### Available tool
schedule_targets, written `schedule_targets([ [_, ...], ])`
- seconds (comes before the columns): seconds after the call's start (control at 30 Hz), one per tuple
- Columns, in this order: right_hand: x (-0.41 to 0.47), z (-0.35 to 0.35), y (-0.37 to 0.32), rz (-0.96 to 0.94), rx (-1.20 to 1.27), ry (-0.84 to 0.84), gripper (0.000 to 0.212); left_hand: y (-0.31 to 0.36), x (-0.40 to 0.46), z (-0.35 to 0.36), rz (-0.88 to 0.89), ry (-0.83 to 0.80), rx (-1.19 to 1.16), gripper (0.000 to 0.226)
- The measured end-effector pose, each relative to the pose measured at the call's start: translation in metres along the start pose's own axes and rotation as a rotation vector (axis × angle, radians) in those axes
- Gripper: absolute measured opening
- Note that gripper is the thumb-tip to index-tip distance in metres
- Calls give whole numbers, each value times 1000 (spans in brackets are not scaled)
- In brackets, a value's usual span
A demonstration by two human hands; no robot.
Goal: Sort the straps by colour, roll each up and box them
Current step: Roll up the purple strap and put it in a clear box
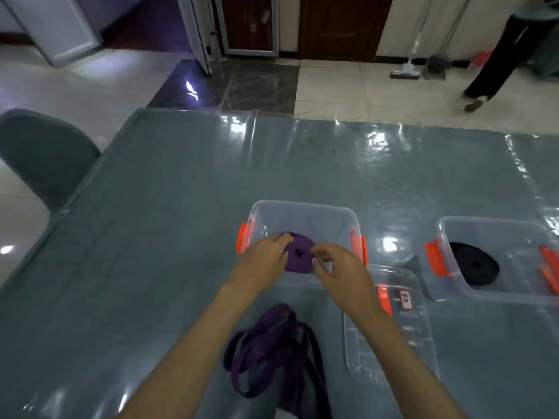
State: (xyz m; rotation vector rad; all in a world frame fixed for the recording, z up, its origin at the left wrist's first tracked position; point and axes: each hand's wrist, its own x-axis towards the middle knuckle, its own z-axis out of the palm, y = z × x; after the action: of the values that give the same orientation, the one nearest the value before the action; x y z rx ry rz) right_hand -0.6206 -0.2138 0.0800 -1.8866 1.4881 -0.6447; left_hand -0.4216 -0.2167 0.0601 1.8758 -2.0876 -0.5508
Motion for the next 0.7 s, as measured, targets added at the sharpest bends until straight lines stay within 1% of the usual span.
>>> schedule_targets([
  [0.07,-29,-3,1,-2,48,-7,22,2,-41,-2,22,69,-32,39],
  [0.17,-65,5,13,40,34,-58,18,-9,-94,11,-42,74,-52,32],
  [0.23,-84,15,26,121,-13,-112,16,-20,-123,26,-137,8,-46,31],
  [0.3,-99,25,40,253,-135,-231,18,-31,-147,44,-253,-116,2,36],
  [0.33,-106,31,47,334,-212,-322,27,-35,-158,53,-314,-194,7,41],
  [0.4,-124,43,61,469,-300,-535,54,-42,-177,70,-408,-330,-32,52],
  [0.43,-134,49,66,511,-307,-624,62,-43,-185,78,-433,-359,-57,56],
  [0.47,-143,56,68,537,-304,-691,67,-44,-192,85,-446,-351,-83,58],
  [0.5,-152,63,70,540,-311,-727,70,-44,-197,90,-453,-309,-110,55],
  [0.57,-165,78,76,483,-397,-692,69,-42,-204,95,-469,-189,-170,42],
  [0.63,-171,84,79,428,-462,-592,56,-40,-207,94,-476,-118,-177,32],
  [0.7,-172,81,84,429,-397,-511,43,-40,-209,92,-489,-87,-165,33],
])
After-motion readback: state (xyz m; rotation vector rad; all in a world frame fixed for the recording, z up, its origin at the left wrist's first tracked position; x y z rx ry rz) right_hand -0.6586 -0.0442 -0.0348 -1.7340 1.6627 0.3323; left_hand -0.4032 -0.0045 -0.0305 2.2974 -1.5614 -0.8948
